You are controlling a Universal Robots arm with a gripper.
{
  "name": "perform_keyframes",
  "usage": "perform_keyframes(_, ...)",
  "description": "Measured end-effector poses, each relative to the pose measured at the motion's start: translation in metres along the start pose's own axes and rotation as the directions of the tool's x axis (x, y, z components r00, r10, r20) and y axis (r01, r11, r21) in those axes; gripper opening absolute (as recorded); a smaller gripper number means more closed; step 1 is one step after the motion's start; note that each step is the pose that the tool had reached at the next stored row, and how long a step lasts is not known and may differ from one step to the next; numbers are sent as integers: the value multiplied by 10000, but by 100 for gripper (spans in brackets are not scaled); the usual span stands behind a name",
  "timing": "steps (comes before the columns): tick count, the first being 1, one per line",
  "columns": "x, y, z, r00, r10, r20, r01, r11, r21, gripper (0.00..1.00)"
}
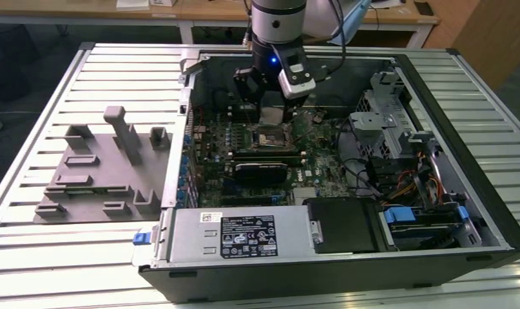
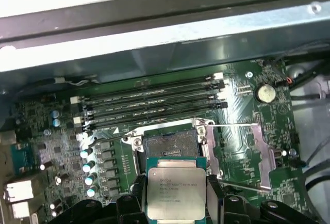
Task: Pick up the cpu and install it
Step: 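Place the cpu into insertion slot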
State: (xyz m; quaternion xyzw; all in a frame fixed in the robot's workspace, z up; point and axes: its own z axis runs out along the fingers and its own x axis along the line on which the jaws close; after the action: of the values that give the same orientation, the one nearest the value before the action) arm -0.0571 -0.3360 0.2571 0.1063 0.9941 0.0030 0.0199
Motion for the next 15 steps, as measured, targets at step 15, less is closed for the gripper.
perform_keyframes(15, 0, 0, 0, 9875, 1577, 21, -1577, 9875, 60, 55)
